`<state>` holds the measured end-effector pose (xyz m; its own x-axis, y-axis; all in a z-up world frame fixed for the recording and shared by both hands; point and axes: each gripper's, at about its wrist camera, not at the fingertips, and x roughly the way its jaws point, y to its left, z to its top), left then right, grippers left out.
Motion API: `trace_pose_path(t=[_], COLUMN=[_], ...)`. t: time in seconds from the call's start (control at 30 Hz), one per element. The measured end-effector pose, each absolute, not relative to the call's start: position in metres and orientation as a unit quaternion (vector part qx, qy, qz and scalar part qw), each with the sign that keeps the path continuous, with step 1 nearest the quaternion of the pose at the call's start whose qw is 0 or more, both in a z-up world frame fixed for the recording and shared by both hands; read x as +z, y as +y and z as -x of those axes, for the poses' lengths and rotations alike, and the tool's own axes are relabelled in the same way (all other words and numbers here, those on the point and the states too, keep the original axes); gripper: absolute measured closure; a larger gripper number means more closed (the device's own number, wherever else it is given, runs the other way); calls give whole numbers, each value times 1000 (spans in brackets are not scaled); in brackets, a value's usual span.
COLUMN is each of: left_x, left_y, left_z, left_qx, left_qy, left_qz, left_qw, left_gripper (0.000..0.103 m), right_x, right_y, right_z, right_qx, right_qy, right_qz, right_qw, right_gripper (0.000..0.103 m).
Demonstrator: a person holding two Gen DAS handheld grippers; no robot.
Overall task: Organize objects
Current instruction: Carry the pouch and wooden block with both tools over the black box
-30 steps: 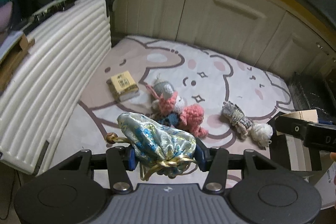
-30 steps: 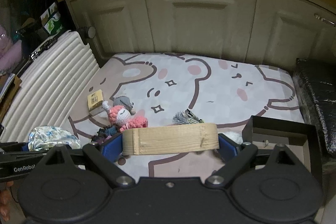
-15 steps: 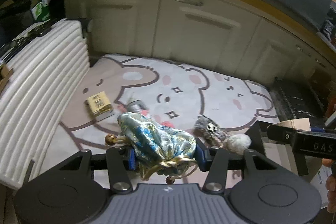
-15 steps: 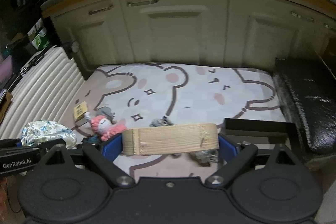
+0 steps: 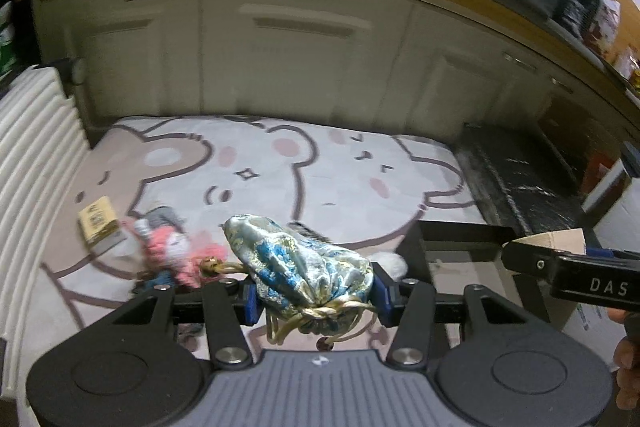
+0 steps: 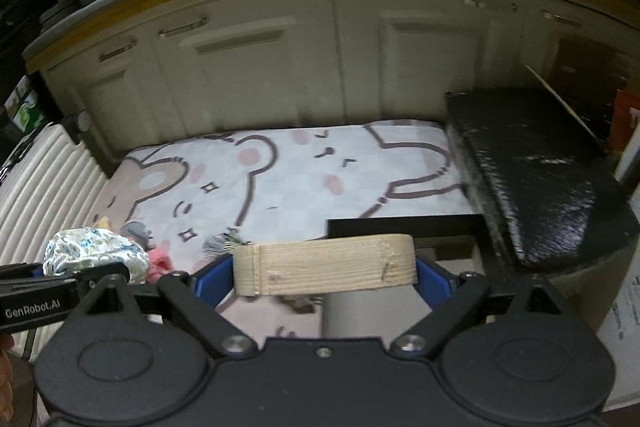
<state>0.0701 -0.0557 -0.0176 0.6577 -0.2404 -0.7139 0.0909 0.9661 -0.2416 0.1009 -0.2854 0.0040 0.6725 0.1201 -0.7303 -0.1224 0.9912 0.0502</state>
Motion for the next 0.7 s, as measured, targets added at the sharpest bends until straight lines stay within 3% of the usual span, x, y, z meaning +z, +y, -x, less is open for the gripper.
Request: trace_pose_path(t=[0.7], left_x=[-26], left_y=[-153], left_z=[-102], left_qx=[-146], left_qy=[404], left_qz=[117], left_qw=[896], left_gripper=[51], right_x=[-23], right_y=[-375], right_z=[-106], right_qx=[0], right_qy=[426], right_qz=[-14], right_qw=[905], right_gripper=[9])
